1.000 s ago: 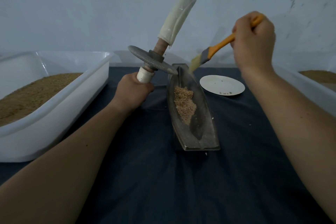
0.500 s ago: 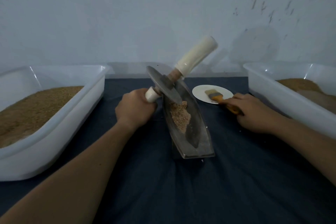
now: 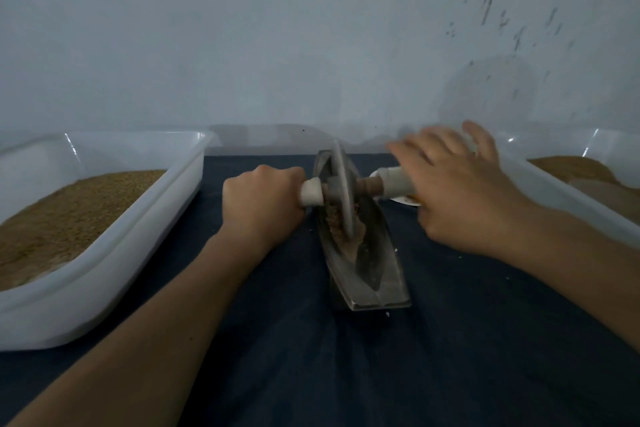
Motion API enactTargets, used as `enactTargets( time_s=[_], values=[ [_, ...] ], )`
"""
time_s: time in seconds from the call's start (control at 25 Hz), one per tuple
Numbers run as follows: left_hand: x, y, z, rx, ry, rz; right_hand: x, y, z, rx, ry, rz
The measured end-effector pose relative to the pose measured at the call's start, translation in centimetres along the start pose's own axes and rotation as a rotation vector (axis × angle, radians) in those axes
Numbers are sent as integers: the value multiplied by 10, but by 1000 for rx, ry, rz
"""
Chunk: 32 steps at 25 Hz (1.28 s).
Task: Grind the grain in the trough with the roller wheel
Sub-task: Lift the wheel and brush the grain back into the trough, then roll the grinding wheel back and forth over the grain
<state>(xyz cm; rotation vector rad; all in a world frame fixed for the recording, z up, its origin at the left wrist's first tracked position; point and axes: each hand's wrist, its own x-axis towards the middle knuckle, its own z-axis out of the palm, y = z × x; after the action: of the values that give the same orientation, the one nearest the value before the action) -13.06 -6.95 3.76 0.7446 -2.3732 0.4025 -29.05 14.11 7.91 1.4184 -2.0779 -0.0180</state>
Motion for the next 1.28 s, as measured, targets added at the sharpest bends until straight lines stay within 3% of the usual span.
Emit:
enactTargets(
  time_s=[0.2, 0.48, 0.6, 0.72, 0.8, 1.0, 1.12, 1.28],
  values=[
    [2, 4, -12, 127, -49, 94, 16, 11, 27, 134, -207, -8],
    [27, 6, 4, 19, -253, -72, 77, 1, 49, 126, -115, -2],
    [16, 3, -11, 45, -303, 18, 59, 9, 41, 159, -201, -52],
    [-5, -5, -25, 88, -212, 151, 15, 12, 38, -10, 70, -97],
    [-6, -5, -23, 162, -142, 195, 11, 15, 38, -50, 155, -81],
    [40, 11, -7, 162, -274, 22, 61, 0, 54, 130, -160, 154],
    [45, 14, -12, 178, -293, 67, 58, 2, 53, 174, -233, 180],
    [3, 0, -28, 169, -103, 280, -5, 5, 42, 62, 308, -24]
  ],
)
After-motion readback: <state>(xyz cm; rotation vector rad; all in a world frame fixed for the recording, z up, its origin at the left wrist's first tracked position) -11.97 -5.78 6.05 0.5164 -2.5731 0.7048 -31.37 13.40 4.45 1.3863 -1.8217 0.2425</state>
